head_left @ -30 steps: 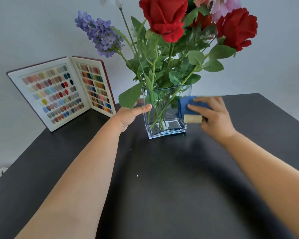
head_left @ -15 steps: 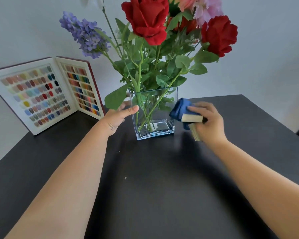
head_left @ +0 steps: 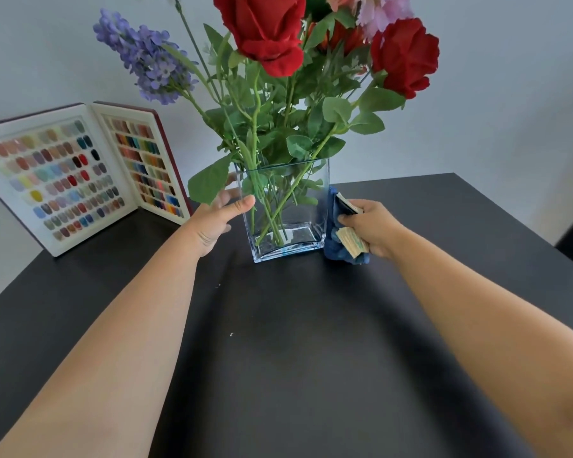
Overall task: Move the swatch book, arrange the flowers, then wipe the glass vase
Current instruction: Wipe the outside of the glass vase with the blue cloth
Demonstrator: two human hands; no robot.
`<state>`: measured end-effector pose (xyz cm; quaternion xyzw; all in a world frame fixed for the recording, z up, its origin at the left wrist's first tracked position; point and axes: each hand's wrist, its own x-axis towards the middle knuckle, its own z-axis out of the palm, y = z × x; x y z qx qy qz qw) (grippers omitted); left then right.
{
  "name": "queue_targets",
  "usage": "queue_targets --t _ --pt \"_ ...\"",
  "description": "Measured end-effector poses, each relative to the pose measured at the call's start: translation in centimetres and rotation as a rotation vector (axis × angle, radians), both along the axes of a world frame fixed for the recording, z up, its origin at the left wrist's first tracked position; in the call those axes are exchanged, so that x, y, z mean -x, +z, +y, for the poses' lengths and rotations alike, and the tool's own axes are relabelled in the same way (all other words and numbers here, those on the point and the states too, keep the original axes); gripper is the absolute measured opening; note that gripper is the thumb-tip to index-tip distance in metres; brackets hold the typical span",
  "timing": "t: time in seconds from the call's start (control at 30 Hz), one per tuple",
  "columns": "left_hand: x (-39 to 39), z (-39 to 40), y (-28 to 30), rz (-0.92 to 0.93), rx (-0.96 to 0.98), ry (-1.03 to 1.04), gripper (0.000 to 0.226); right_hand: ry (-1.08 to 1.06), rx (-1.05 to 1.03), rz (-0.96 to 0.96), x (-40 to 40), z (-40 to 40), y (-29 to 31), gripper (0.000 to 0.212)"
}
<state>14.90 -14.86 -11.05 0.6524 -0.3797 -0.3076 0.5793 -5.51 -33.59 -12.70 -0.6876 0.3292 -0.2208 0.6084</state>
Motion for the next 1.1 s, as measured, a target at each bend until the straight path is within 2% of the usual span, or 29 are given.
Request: queue_targets --t 0.1,0.2,0.3,0.47,0.53,0.6,0.67,0.77,0.9,1.03,1.1 --pt "0.1 0.2 0.2 -0.021 -0.013 -0.001 0.042 -0.051 -0.131 -0.167 -0.7 -1.1 2.7 0.020" --pt "0.2 0.3 0.4 -0.029 -0.034 0.010 0.027 -0.079 -0.191 -0.272 -1.7 -1.4 3.8 0.020" --pt "0.3 0.3 0.4 -0.035 -0.020 -0.009 0.039 -0.069 -0.200 -0.230 -1.7 -0.9 2.4 0.023" --pt "0.4 0.3 0.3 -0.013 -0.004 -0.007 0.050 -0.061 -0.150 -0.042 -1.1 -0.4 0.7 0.025" --pt "0.5 0.3 0.4 -0.014 -0.002 -0.007 0.039 -0.096 -0.124 -0.040 -1.0 0.0 0.6 0.023" --pt "0.5 0.3 0.5 -0.019 -0.011 0.002 0.024 -0.181 -0.089 -0.160 -1.2 0.4 0.7 0.023" --pt "0.5 0.4 0.6 -0.014 -0.016 0.008 0.024 -0.244 0.041 -0.276 -1.3 1.1 0.7 0.030" --pt "0.6 0.4 0.6 -0.004 -0.021 0.007 0.027 -0.258 0.391 -0.283 -1.2 2.6 -0.8 0.041" --pt "0.4 0.4 0.6 -0.007 -0.030 -0.009 0.023 -0.170 0.685 -0.151 0.0 2.7 -3.4 0.055" --pt "0.4 0.4 0.6 0.002 -0.031 -0.011 0.025 -0.085 0.923 0.039 1.0 1.7 -3.2 0.059" --pt "0.2 0.4 0.5 -0.002 -0.020 -0.014 0.024 -0.155 1.040 -0.039 1.1 1.9 -2.4 0.062"
